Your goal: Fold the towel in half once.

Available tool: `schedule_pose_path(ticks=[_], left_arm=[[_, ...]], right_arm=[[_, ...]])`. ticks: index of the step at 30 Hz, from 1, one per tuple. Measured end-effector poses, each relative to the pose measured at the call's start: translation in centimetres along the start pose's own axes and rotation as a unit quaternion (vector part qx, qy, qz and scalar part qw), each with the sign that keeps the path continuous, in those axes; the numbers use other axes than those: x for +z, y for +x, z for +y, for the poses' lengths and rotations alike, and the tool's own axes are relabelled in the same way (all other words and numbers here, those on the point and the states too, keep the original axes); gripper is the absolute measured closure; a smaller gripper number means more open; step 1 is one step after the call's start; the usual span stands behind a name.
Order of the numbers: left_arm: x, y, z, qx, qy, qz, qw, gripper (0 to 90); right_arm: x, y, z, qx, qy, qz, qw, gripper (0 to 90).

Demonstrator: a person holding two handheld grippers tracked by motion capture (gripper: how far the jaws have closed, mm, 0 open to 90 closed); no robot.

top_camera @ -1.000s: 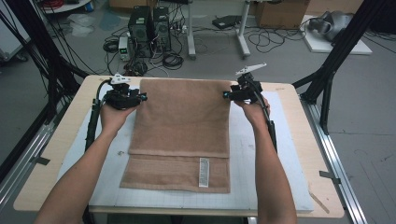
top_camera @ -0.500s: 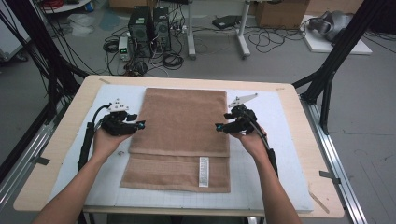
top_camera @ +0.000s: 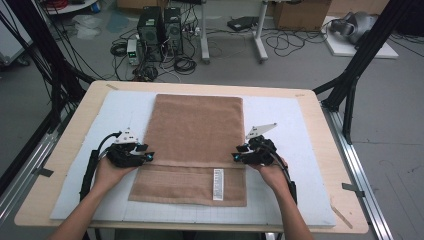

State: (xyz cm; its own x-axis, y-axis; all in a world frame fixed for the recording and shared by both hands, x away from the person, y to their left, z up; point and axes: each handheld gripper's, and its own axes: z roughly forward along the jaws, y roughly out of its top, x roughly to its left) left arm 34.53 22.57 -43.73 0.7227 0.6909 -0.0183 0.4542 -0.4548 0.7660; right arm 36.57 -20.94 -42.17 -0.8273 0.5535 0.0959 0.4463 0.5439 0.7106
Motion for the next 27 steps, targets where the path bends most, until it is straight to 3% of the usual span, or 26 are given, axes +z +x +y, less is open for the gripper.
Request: schedule_pose_path(ticks=[3,4,7,10,15,18,27], left_arm=[[0.6,0.0,-0.3,-0.006,-0.003,-0.001,1.0000,65.9],[0.7,0.0,-0.3,-0.006,-0.006,0.001,1.0000,69.2],[0.7,-0.1,-0.3,-0.007,-0.008,0.002,0.9999,79.0],[0.6,-0.3,-0.2,-0.002,-0.007,0.006,1.0000,84.7],[-0.2,-0.2,0.0,-0.011,-0.019,-0.002,0.9998,86.3],[-0.6,-0.1,0.0,-0.017,-0.024,-0.008,0.9995,86.3],[-2.7,-0.6,0.8,-0.010,-0.048,-0.015,0.9987,86.3]], right_arm=[[0.9,0.2,-0.5,0.002,0.018,0.022,0.9996,68.8],[1.3,0.3,-0.6,-0.003,0.028,0.023,0.9993,71.0],[1.6,0.5,-0.5,-0.014,0.026,0.016,0.9994,81.1],[1.6,0.5,-0.4,-0.021,0.027,0.016,0.9993,85.1],[1.0,0.4,-0.3,-0.022,0.018,0.021,0.9994,86.4],[0.4,0.4,-0.1,-0.021,-0.002,0.025,0.9995,86.4],[-1.9,1.1,0.6,-0.032,-0.028,0.031,0.9986,86.4]])
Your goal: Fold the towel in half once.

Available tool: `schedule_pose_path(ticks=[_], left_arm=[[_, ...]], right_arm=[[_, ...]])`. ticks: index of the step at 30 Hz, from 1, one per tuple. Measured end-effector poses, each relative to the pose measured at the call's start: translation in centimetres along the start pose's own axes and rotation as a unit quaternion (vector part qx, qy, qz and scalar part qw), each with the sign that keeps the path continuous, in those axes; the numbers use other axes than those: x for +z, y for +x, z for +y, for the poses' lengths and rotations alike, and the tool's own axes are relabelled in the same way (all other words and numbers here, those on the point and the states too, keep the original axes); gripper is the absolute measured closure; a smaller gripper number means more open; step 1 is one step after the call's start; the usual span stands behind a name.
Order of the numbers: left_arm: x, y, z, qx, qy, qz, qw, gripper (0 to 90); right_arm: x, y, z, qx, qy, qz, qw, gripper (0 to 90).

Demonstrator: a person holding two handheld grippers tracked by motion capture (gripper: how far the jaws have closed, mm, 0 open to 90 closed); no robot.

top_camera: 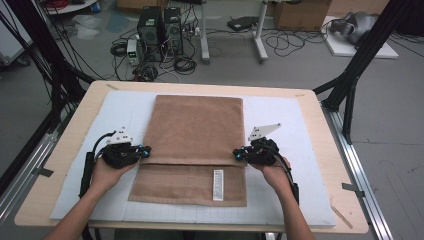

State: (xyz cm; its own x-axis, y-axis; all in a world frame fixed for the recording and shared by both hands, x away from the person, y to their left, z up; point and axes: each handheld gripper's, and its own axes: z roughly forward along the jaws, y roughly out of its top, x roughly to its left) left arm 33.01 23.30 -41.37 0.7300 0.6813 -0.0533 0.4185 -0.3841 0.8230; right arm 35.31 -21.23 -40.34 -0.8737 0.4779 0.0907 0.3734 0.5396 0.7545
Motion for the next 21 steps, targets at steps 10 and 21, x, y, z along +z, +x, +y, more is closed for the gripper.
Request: schedule_pose_path(ticks=[10,21], left_arm=[[-1.8,-1.3,-0.2,0.013,-0.003,-0.007,0.9999,86.2],[-2.7,-4.1,-3.5,0.018,0.007,-0.015,0.9997,86.3]], right_arm=[[-1.6,1.8,-0.1,-0.026,-0.013,0.017,0.9994,86.3],[-1.0,4.5,-3.4,-0.028,0.009,0.044,0.9986,86.1]])
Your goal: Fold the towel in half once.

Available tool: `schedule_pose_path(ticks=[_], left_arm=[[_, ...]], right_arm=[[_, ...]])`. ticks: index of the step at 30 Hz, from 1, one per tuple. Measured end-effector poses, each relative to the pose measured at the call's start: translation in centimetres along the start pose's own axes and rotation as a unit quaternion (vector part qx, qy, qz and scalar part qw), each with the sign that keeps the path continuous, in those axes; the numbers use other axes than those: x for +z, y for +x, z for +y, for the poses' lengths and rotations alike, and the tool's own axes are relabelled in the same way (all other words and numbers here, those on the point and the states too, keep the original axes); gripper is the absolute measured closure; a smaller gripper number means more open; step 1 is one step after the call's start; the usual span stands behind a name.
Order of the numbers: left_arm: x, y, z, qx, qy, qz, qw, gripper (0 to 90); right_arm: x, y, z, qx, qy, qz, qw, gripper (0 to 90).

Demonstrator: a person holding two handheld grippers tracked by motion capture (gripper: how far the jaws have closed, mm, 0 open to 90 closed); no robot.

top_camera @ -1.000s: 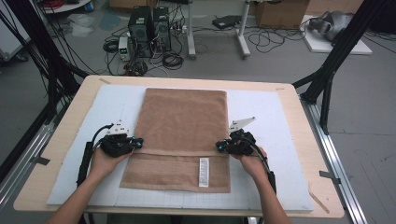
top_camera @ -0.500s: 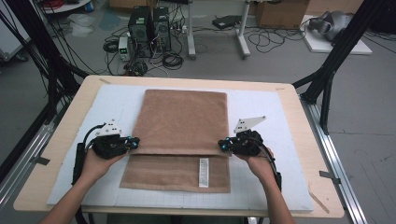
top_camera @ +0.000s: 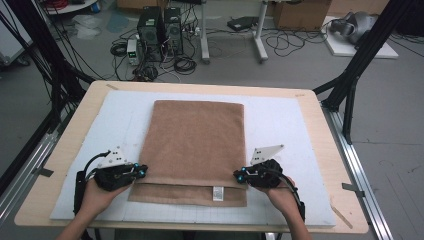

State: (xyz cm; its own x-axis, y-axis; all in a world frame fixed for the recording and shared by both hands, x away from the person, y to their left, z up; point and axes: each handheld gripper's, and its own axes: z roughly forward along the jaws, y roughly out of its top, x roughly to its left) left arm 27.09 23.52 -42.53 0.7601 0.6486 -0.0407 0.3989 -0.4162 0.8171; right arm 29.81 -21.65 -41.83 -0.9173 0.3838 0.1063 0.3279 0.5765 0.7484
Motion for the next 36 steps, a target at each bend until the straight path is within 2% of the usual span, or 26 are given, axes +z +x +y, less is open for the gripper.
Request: schedule_pose_path(ticks=[3,5,7,8,9,10,11,12,15,17,20,21,23,25,28,32,36], left_arm=[[-0.6,-0.4,-0.2,-0.003,-0.007,-0.005,1.0000,86.4],[-1.3,-0.7,0.0,-0.006,-0.017,-0.012,0.9998,86.5],[-1.9,-1.1,0.0,0.000,-0.024,-0.018,0.9995,86.2],[-1.9,-1.3,-0.1,0.011,-0.017,-0.018,0.9996,85.7],[-1.9,-1.3,-0.3,0.013,-0.009,-0.023,0.9996,82.7],[-1.7,-1.3,-0.5,0.007,-0.007,-0.022,0.9997,76.0],[-1.6,-1.1,-0.7,0.003,0.000,-0.021,0.9998,69.3],[-1.4,-0.9,-0.9,-0.002,0.002,-0.025,0.9997,67.3],[-0.8,-0.8,-1.2,-0.007,0.004,-0.031,0.9995,66.7],[-0.4,-1.0,-1.4,0.001,0.017,-0.033,0.9993,67.7],[0.4,-1.2,-1.9,0.009,0.037,-0.033,0.9987,71.8],[0.5,-1.2,-2.2,0.013,0.032,-0.031,0.9989,73.9],[0.5,-1.2,-2.3,0.012,0.025,-0.029,0.9992,82.0],[0.3,-1.2,-2.3,0.016,0.023,-0.028,0.9992,86.1],[-0.3,-1.4,-2.0,0.017,0.011,-0.026,0.9995,87.0],[-1.8,-1.6,-0.9,0.019,-0.015,-0.029,0.9993,87.2],[-2.8,-2.5,-0.6,0.033,-0.014,-0.038,0.9986,87.2]], right_arm=[[-0.4,0.6,-0.1,-0.006,-0.007,0.004,0.9999,86.1],[-1.2,1.0,0.2,-0.010,-0.022,0.006,0.9997,86.1],[-2.1,1.4,0.5,-0.013,-0.031,0.004,0.9994,85.3],[-2.2,1.5,0.5,-0.014,-0.033,0.013,0.9993,83.5],[-2.3,1.5,0.4,-0.009,-0.028,0.028,0.9992,76.9],[-2.2,1.4,0.3,-0.006,-0.023,0.025,0.9994,70.2],[-2.1,1.3,0.1,0.003,-0.018,0.022,0.9996,69.6],[-2.0,1.2,0.0,0.006,-0.016,0.027,0.9995,68.8],[-1.1,0.7,-0.3,0.017,-0.009,0.026,0.9995,66.3],[-0.1,0.7,-0.2,0.005,0.004,0.025,0.9997,64.7],[1.2,0.6,-0.4,0.003,0.020,0.026,0.9995,65.7],[1.6,0.6,-0.5,0.003,0.028,0.025,0.9993,67.5],[2.5,0.8,-0.7,0.002,0.043,0.026,0.9987,74.3],[2.5,0.8,-0.9,-0.001,0.034,0.031,0.9989,85.3],[2.0,1.0,-0.5,-0.012,0.034,0.026,0.9990,86.7],[0.3,1.3,0.4,-0.020,0.011,0.029,0.9993,86.7],[-1.1,2.0,1.3,-0.031,0.004,0.041,0.9987,86.6]])
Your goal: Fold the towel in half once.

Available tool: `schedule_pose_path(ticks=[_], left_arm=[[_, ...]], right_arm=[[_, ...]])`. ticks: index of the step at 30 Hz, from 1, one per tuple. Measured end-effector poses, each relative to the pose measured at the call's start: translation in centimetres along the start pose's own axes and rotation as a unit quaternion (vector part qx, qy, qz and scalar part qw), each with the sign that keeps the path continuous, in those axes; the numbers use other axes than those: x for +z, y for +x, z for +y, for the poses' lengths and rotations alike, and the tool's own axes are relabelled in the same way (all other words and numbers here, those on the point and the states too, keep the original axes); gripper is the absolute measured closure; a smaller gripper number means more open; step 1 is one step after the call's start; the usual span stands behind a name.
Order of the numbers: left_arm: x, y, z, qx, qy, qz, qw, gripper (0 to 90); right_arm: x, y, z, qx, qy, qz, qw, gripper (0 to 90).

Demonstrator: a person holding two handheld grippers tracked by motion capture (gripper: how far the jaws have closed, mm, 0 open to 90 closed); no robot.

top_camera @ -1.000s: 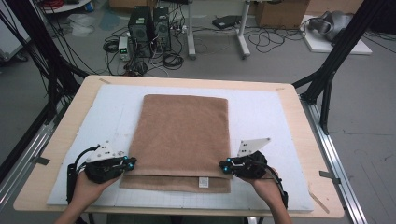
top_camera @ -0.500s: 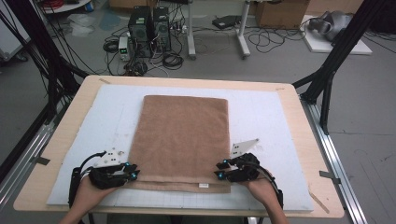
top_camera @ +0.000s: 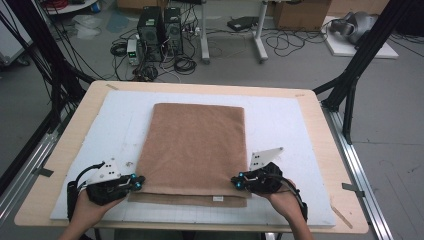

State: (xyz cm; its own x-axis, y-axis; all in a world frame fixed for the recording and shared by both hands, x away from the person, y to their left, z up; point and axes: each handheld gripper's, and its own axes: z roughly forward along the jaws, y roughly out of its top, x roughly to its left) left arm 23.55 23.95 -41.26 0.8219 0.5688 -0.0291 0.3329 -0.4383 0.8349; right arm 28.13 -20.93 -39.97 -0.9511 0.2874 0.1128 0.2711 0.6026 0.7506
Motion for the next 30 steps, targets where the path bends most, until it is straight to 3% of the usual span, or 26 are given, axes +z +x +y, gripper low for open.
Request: schedule_pose_path(ticks=[2,4,6,8,13,16,24,30], left_arm=[[0.0,-0.3,-0.5,0.002,0.014,-0.014,0.9998,87.0],[0.4,-0.3,-1.2,-0.003,0.025,-0.008,0.9997,82.9],[0.7,0.2,-1.7,-0.018,0.027,-0.005,0.9995,75.8],[1.0,0.5,-1.7,-0.023,0.024,0.002,0.9994,73.0],[2.1,1.0,-2.2,-0.018,0.049,0.014,0.9985,73.1],[2.0,1.1,-2.2,-0.025,0.040,0.015,0.9988,72.3],[2.0,1.5,-1.4,-0.030,0.019,0.025,0.9991,62.7],[2.0,2.1,-1.2,-0.040,0.009,0.029,0.9987,59.8]], right_arm=[[0.0,0.3,-0.2,-0.004,0.007,0.014,0.9999,85.7],[0.7,0.3,-0.9,0.013,0.021,0.036,0.9991,79.1],[1.1,0.1,-1.4,0.017,0.025,0.033,0.9990,75.3],[1.4,-0.1,-1.7,0.024,0.013,0.021,0.9994,73.0],[2.5,-0.7,-2.1,0.031,0.034,0.017,0.9988,71.3],[2.9,-0.7,-2.3,0.032,0.031,0.016,0.9989,69.8],[2.8,-1.5,-1.3,0.035,0.013,-0.020,0.9991,58.9],[2.8,-2.2,-1.0,0.044,0.004,-0.028,0.9986,50.1]])
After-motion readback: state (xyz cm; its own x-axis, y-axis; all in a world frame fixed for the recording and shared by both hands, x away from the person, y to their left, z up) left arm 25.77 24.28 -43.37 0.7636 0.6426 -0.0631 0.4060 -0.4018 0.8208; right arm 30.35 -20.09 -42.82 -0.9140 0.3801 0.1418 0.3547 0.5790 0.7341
